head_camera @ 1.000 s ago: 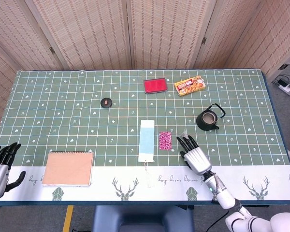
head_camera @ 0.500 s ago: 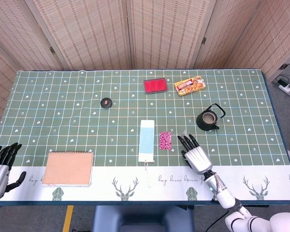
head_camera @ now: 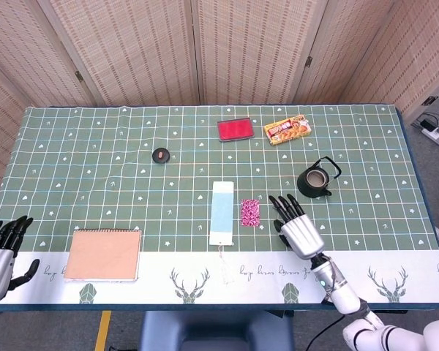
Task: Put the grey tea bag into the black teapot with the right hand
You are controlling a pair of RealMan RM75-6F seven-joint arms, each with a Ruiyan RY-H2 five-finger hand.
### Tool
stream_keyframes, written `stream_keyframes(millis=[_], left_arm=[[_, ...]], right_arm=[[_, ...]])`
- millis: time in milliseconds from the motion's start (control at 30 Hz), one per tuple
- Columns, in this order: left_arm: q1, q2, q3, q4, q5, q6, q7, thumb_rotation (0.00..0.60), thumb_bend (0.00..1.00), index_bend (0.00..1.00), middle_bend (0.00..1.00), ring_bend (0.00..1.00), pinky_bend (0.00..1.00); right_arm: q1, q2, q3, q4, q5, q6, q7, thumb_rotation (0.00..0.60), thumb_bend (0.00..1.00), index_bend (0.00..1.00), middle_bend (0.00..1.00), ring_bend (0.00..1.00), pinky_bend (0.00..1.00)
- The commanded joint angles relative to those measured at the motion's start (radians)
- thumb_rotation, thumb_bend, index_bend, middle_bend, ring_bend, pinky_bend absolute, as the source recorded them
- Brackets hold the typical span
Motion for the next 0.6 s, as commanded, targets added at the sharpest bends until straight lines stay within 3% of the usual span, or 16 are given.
stream_keyframes(millis=[33, 267, 433, 600], left_arm=[[-0.001, -0.001, -0.001, -0.001, -0.003, -0.003, 0.003, 0.6, 0.34, 0.0, 0.04, 0.06, 0.0], [-0.003, -0.002, -0.001, -0.005, -0.008, -0.009, 0.015, 0.6, 0.34, 0.0, 0.04, 0.07, 0.0], [-0.003, -0.003, -0.002, -0.007, -0.015, -0.012, 0.017, 0.6, 0.34, 0.0, 0.04, 0.07, 0.0], [-0.002, -0.005, -0.003, -0.007, -0.016, -0.011, 0.024, 0.6, 0.34, 0.0, 0.04, 0.07, 0.0]], right_arm=[[0.01, 0.119, 0.058, -0.209, 0.002, 0.047, -0.088, 0.6, 0.46, 0.64, 0.0, 0.0, 0.0], [0.02, 0.281, 0.156, -0.493, 0.138, -0.004, -0.205, 0.6, 0.46, 0.64, 0.0, 0.0, 0.0], [0.024, 0.346, 0.209, -0.585, 0.226, -0.019, -0.226, 0.6, 0.46, 0.66, 0.0, 0.0, 0.0], [0.019, 0.392, 0.233, -0.599, 0.286, -0.028, -0.196, 0.6, 0.46, 0.66, 0.0, 0.0, 0.0]])
